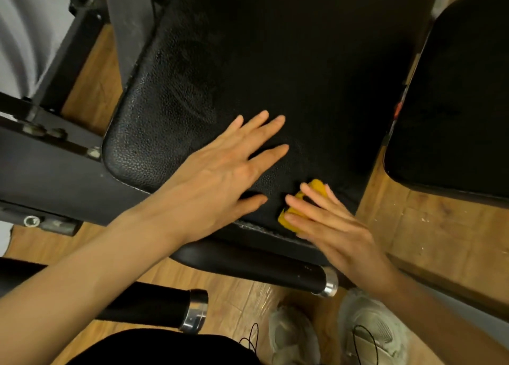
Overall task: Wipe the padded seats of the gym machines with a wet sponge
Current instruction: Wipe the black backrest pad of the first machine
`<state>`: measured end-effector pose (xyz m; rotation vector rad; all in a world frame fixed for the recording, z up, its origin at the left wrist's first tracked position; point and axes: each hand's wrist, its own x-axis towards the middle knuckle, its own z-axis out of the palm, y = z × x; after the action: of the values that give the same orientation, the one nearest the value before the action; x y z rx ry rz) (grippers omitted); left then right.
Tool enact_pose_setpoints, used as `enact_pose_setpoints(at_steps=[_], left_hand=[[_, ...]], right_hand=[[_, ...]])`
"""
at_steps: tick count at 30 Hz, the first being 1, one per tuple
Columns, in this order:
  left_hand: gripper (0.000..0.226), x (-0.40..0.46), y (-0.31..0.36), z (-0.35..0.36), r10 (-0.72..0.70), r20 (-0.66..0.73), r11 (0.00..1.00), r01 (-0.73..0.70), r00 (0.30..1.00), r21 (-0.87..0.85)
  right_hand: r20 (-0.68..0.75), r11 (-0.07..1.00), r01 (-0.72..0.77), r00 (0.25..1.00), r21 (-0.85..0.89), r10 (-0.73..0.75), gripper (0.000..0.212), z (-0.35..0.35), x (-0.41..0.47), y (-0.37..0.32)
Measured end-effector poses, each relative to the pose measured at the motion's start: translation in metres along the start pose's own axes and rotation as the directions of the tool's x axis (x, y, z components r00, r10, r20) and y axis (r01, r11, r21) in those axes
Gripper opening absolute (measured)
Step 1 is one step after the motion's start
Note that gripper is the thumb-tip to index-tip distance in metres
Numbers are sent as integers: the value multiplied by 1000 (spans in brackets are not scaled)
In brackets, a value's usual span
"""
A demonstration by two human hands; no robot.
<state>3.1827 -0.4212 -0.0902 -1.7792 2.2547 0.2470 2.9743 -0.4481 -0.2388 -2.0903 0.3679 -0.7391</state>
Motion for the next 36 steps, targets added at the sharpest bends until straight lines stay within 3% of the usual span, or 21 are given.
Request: enact_pose_setpoints(at_steps=[2,4,6,10,12,14,16,17,21,23,25,28,33,36], left_hand=[[73,-1,2,2,-17,5,1000,17,1000,-13],[74,-1,2,3,-25,0,999,25,1000,-33],[74,0,1,2,-24,0,999,24,1000,-48],[74,1,-1,2,-29,10,999,29,1000,-44],[75,1,0,3,-33,15,998,33,999,-49],[76,1,1,2,-35,13,998,36,999,-58],[76,2,1,1,-30,17,998,31,999,-61],[77,2,1,1,-29,21,997,30,999,-65],[76,2,0,2,-30,27,998,32,999,-54],[75,2,1,2,-36,30,997,37,999,-61],[77,3,3,1,-38,40,996,42,998,-82],[78,5,2,1,-43,44,995,46,998,-89],[79,5,0,5,-44,15,996,45,999,-78],[79,6,2,8,-42,-5,993,41,999,-111]], right_hand=[[-58,1000,-18,998,-17,17,43,-7,11,9],[-243,983,-164,954,77,178,39,-8,35,12],[-306,958,-234,911,168,276,38,-5,42,7],[9,1000,-7,1000,0,7,38,1,-14,8],[48,997,55,997,-51,-53,36,-5,-17,18],[-149,996,-82,986,-19,79,35,-7,9,27],[-355,953,-270,884,141,303,36,-7,34,27],[-385,937,-295,856,185,345,37,-5,34,23],[-137,985,-163,976,48,168,41,16,-32,6],[-110,991,-133,985,8,133,42,13,-42,12],[-263,966,-243,929,94,259,39,4,-16,24],[-462,882,-377,752,283,470,36,-3,14,30],[-285,929,-324,886,179,365,40,30,-64,5],[-260,960,-261,924,104,280,38,26,-61,12]])
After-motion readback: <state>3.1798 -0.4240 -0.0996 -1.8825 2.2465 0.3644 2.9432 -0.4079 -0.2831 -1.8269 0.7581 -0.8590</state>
